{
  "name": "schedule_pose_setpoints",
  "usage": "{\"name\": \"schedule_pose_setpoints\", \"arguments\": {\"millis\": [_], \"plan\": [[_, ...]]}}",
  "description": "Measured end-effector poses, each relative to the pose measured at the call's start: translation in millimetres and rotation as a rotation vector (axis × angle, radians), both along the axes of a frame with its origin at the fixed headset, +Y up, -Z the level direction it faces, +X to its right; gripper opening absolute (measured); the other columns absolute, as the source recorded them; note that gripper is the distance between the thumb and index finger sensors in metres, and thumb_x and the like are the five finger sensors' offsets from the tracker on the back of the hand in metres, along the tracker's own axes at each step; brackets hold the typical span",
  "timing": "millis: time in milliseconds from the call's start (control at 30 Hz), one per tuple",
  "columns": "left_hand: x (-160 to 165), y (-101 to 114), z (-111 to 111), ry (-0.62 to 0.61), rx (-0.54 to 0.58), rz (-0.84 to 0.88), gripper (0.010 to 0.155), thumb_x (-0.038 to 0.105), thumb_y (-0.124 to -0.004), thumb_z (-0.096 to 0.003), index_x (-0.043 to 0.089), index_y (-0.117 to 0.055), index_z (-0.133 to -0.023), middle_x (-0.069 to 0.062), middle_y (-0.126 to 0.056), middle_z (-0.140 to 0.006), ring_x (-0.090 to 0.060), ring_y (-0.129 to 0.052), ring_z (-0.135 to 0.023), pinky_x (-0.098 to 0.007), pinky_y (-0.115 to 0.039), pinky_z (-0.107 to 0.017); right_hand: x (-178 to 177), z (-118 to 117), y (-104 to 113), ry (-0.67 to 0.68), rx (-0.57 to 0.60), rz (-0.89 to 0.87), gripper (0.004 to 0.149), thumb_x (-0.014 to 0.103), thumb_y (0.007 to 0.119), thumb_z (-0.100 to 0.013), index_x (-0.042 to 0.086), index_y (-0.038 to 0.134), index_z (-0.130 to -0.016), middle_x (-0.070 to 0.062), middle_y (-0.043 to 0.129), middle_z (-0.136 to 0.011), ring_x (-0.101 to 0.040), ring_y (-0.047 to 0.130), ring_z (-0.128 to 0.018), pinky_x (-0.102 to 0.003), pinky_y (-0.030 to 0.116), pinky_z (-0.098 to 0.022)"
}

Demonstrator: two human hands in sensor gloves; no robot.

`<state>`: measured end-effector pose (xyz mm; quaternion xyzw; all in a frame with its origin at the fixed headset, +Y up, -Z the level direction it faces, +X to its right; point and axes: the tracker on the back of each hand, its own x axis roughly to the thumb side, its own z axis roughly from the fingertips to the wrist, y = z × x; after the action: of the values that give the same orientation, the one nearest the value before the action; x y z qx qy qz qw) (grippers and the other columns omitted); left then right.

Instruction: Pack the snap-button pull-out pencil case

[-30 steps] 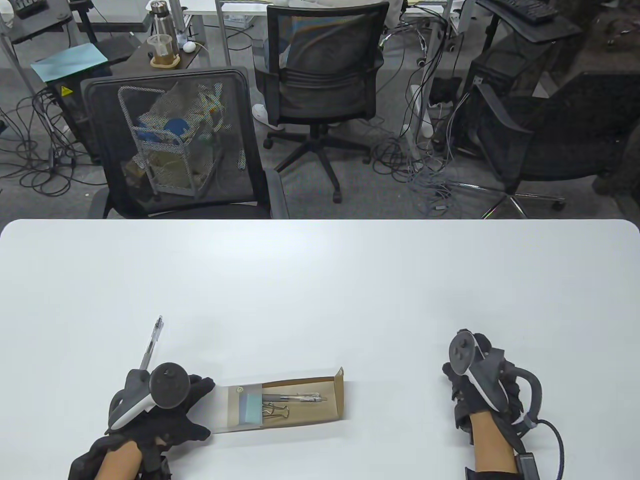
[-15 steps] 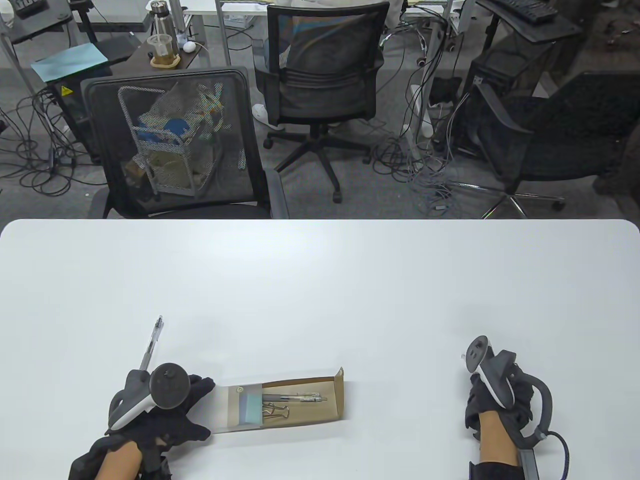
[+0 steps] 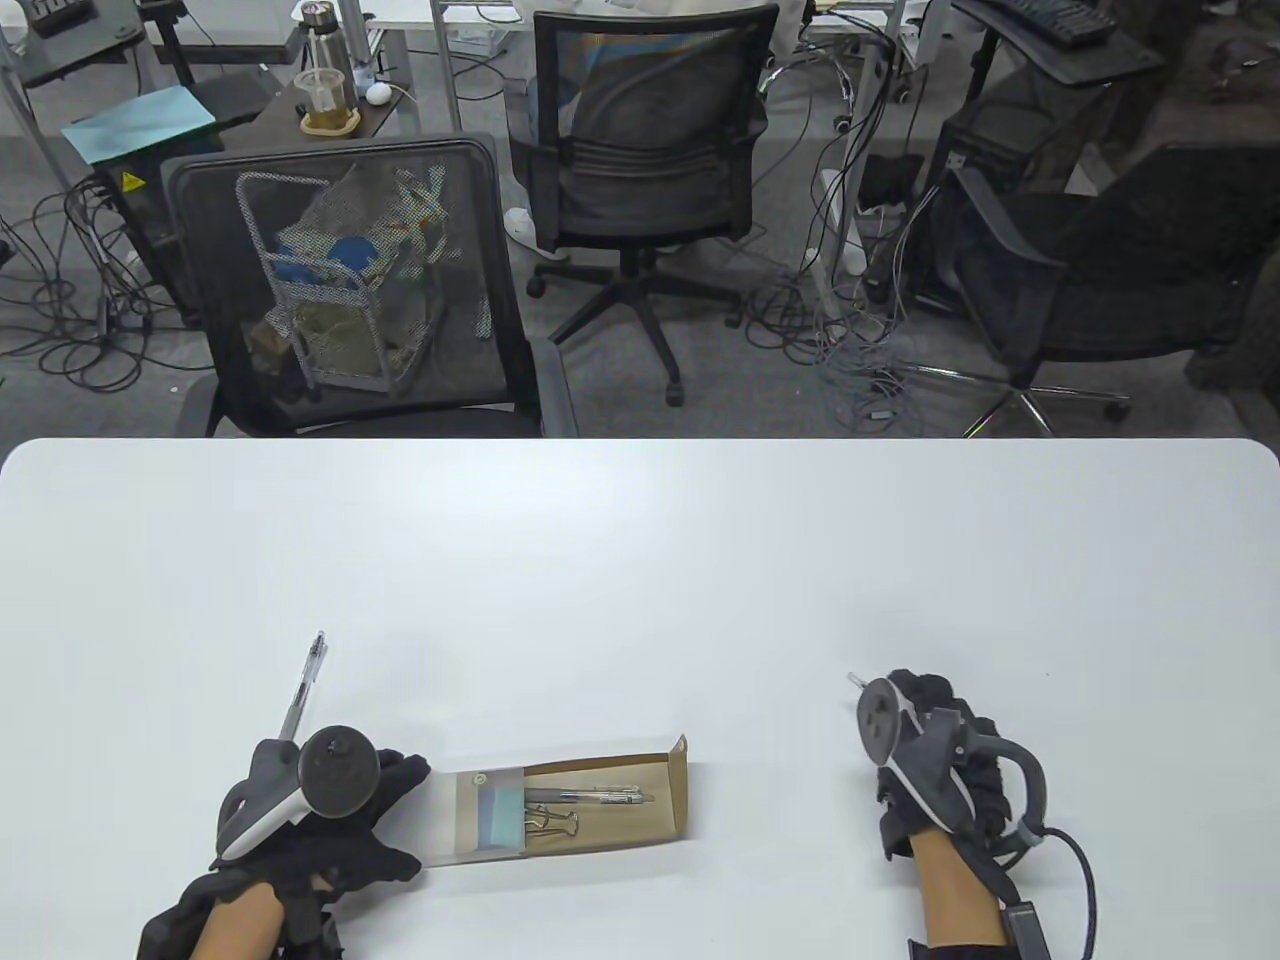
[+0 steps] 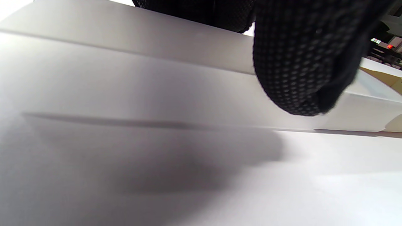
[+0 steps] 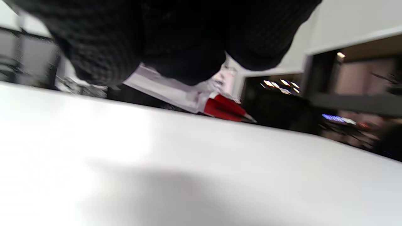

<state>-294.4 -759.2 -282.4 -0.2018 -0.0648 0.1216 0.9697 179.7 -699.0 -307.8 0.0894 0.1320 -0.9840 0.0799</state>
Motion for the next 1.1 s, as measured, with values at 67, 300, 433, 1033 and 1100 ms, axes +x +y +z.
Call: {"name": "schedule_pose_setpoints", "arguments": {"millis": [67,300,433,1033,1100], "plan": [[0,0,0,-0.001,0.000,0.001,0.092,0.052,-0.101,-0.0241,0.041,-0.061,-0.107,0.009,-0.059,-0.117,-0.026,-0.063,-0.114,-0.063,-0.040,-0.085,-35,9,15,0.111,0.079,0.010,0.057,0.050,0.082,-0.034,0.036,0.075,-0.088,0.010,0.088,-0.089,0.002,0.093,-0.047,-0.024,0.086,-0.043],[0,0,0,-0.001,0.001,0.001,0.092,0.052,-0.101,-0.0242,0.041,-0.061,-0.107,0.009,-0.059,-0.117,-0.026,-0.063,-0.114,-0.063,-0.040,-0.085,-142,38,23,0.446,0.035,0.018,0.057,0.051,0.083,-0.033,0.038,0.076,-0.088,0.012,0.089,-0.089,0.002,0.094,-0.052,-0.024,0.086,-0.045],[0,0,0,-0.002,0.001,0.002,0.092,0.052,-0.101,-0.0242,0.041,-0.061,-0.107,0.009,-0.060,-0.117,-0.026,-0.063,-0.114,-0.063,-0.040,-0.085,-184,43,2,0.558,-0.110,0.065,0.056,0.051,0.083,-0.033,0.039,0.076,-0.087,0.013,0.089,-0.089,0.001,0.095,-0.055,-0.025,0.086,-0.047],[0,-1,0,-0.002,0.001,0.001,0.092,0.052,-0.101,-0.0240,0.041,-0.061,-0.107,0.009,-0.060,-0.117,-0.026,-0.063,-0.114,-0.063,-0.040,-0.085,-208,28,-42,0.582,-0.336,0.114,0.054,0.051,0.090,-0.030,0.040,0.084,-0.083,0.013,0.094,-0.085,0.000,0.098,-0.056,-0.026,0.086,-0.049],[0,-1,0,-0.002,0.001,0.001,0.092,0.052,-0.101,-0.0241,0.041,-0.061,-0.107,0.009,-0.060,-0.117,-0.026,-0.063,-0.114,-0.063,-0.040,-0.084,-206,28,-42,0.583,-0.338,0.107,0.054,0.051,0.090,-0.030,0.040,0.084,-0.083,0.013,0.093,-0.086,0.000,0.098,-0.058,-0.026,0.086,-0.049]]}}
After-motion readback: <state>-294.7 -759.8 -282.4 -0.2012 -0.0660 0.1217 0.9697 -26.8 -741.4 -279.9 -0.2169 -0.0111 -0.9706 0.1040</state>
